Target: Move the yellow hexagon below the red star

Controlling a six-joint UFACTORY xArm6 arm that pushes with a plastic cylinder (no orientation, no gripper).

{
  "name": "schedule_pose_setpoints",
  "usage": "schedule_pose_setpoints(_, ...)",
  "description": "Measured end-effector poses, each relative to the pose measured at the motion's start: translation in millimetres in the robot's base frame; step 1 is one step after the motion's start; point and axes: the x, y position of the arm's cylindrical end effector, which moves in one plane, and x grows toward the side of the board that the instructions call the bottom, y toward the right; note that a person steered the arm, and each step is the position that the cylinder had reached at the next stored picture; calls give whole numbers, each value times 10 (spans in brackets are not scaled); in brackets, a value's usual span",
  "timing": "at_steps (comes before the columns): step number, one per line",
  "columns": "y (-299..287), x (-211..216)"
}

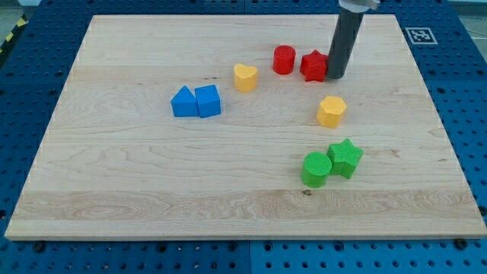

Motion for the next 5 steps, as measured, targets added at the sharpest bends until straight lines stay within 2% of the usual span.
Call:
schedule_pose_setpoints(2, -434, -69)
schedule_pose_setpoints(3, -1, -19)
schedule_pose_setpoints(4, 545, 292)
schedule_pose_setpoints(5, 874, 850)
